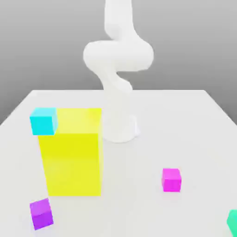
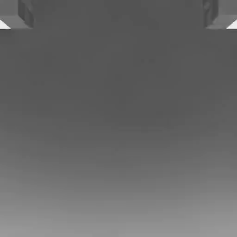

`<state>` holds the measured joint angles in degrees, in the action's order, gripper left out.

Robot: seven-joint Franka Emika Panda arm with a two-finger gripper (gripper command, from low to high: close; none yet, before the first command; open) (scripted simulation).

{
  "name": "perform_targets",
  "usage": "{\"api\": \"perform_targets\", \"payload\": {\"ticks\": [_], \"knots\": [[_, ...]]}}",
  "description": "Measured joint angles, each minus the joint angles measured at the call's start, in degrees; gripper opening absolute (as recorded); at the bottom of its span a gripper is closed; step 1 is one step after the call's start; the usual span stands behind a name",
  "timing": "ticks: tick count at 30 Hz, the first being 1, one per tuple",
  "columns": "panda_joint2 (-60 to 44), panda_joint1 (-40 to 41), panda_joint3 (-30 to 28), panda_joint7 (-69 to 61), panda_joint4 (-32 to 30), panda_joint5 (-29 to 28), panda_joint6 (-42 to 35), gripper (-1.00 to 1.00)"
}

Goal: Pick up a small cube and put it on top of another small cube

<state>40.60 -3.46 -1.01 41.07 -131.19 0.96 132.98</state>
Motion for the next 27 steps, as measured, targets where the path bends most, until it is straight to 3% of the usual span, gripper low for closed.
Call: {"api": "perform_targets", "payload": {"ticks": [9,17,27], "knots": [[-19.1,-10.9,-2.0,-18.0,2.2,4.4,4.2,0.0],[-35.7,-17.3,0.0,-32.9,4.1,7.0,8.0,0.0],[-56.0,-23.3,3.5,-45.9,6.3,2.2,13.3,0.0]]}}
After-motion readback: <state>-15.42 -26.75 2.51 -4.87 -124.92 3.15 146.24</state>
